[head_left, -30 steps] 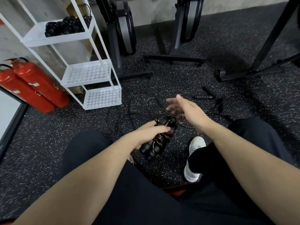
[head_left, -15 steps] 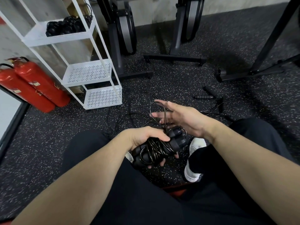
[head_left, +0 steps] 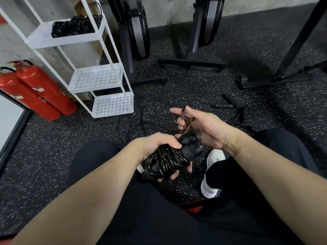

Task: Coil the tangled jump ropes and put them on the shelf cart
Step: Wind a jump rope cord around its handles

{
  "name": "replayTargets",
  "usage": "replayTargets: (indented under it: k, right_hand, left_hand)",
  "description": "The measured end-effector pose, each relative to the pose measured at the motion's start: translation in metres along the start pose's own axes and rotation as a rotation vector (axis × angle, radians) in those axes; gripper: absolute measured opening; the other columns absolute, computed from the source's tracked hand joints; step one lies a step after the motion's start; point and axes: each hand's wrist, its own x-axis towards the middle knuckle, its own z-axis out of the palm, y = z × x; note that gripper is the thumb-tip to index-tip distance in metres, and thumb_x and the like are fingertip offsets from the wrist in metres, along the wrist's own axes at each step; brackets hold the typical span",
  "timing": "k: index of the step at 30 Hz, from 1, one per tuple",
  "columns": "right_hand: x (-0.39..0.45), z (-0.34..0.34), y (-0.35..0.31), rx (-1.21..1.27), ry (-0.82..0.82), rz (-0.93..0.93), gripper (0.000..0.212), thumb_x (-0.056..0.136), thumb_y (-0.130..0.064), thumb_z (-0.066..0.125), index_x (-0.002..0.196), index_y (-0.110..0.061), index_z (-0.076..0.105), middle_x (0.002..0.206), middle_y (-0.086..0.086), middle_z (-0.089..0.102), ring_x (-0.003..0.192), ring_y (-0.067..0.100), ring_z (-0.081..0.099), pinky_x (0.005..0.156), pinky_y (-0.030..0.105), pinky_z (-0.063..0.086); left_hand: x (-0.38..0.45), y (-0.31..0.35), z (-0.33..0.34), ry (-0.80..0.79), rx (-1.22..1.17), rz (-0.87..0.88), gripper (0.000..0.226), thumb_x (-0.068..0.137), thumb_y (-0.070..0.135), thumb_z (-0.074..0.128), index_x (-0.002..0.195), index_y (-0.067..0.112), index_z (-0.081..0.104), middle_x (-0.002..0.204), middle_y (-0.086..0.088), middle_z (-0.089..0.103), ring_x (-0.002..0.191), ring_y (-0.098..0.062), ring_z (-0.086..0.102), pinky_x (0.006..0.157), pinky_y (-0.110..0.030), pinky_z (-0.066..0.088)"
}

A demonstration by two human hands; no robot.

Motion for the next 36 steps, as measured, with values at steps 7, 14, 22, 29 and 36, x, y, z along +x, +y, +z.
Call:
replayTargets:
  k: [7, 14, 22, 29, 36]
  right_hand:
    - [-0.005, 0.013, -0.011, 0.047, 0.039, -0.068, 0.057, 0.108, -0.044, 0.016, 0.14, -0.016, 0.056, 0.08, -0.005, 0.053, 0.077, 0.011, 0.047, 0.081, 0.035, 0.039]
    - [-0.016, -0.002, -0.014, -0.108, -0.044, -0.09, 0.035, 0.094, -0.032, 0.062, 0.123, -0.016, 0.073, 0.088, -0.003, 0.063, 0.079, 0.007, 0.058, 0.073, 0.022, 0.052]
    - [-0.027, -0.029, -0.03, -0.409, -0.174, 0.015, 0.026, 0.08, -0.014, 0.068, 0.095, -0.028, 0.083, 0.099, -0.006, 0.077, 0.081, 0.006, 0.069, 0.069, 0.016, 0.053]
    - [-0.03, -0.041, -0.035, -0.666, -0.363, 0.071, 0.024, 0.088, -0.017, 0.072, 0.104, -0.032, 0.081, 0.106, -0.009, 0.073, 0.107, 0.017, 0.065, 0.1, 0.033, 0.05]
    - [-0.03, -0.042, -0.031, -0.774, -0.505, 0.157, 0.029, 0.079, -0.038, 0.083, 0.108, -0.034, 0.08, 0.104, -0.011, 0.07, 0.101, 0.022, 0.059, 0.097, 0.048, 0.043]
  left_hand:
    - [0.001, 0.002, -0.006, -0.157, -0.089, 0.129, 0.048, 0.087, 0.047, 0.059, 0.115, 0.009, 0.07, 0.108, -0.004, 0.074, 0.077, -0.018, 0.072, 0.056, -0.03, 0.06]
    - [0.002, -0.001, -0.003, -0.118, -0.047, 0.074, 0.05, 0.079, 0.05, 0.069, 0.11, 0.011, 0.074, 0.109, -0.007, 0.072, 0.073, -0.022, 0.072, 0.052, -0.031, 0.059]
    - [0.004, -0.001, -0.002, -0.077, -0.043, 0.006, 0.052, 0.076, 0.052, 0.071, 0.11, 0.013, 0.074, 0.109, -0.008, 0.072, 0.073, -0.023, 0.071, 0.053, -0.031, 0.059]
    - [0.009, -0.002, 0.004, -0.099, 0.003, -0.137, 0.052, 0.076, 0.051, 0.073, 0.109, 0.011, 0.076, 0.11, -0.011, 0.073, 0.076, -0.025, 0.072, 0.054, -0.033, 0.06]
    - [0.018, -0.01, 0.002, -0.099, 0.089, -0.294, 0.075, 0.073, 0.058, 0.075, 0.116, -0.003, 0.064, 0.125, -0.046, 0.044, 0.079, -0.034, 0.065, 0.056, -0.036, 0.06]
